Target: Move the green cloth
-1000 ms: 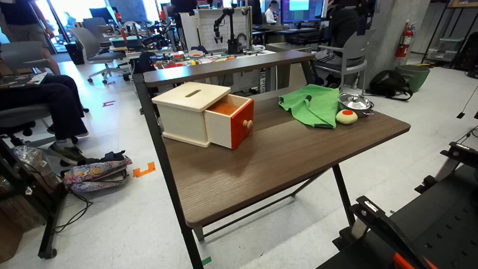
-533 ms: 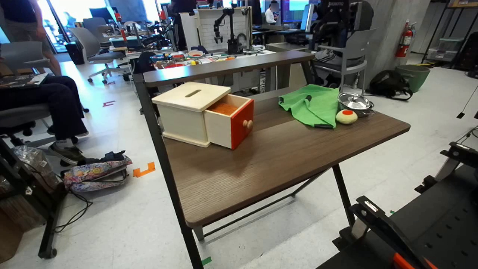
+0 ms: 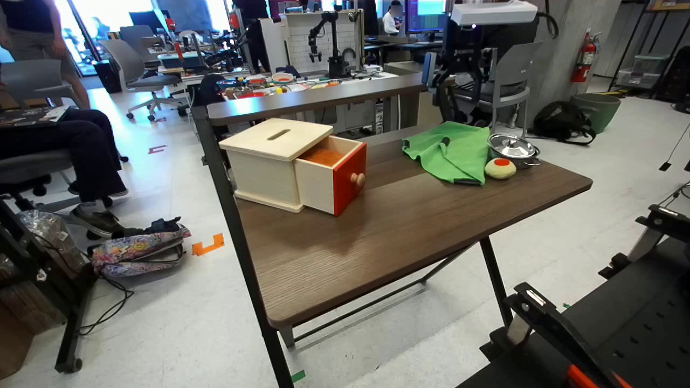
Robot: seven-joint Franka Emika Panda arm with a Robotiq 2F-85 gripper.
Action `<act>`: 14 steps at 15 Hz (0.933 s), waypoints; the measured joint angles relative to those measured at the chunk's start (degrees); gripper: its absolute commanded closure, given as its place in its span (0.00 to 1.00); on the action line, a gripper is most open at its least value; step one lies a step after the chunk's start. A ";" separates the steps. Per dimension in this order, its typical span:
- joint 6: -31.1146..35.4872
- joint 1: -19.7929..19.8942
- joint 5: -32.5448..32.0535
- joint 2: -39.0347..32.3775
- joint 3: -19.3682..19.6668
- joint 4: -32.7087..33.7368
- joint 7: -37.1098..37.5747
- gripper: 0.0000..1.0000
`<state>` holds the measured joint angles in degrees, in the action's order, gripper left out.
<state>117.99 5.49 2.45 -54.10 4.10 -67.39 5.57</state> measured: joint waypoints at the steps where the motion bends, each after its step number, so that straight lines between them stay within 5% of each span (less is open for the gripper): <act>1: -0.28 0.27 0.00 -1.64 0.00 1.70 0.00 0.00; 14: -3.77 2.80 0.00 -16.08 -0.02 17.77 0.00 0.00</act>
<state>114.21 8.29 2.45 -70.18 4.08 -49.62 5.57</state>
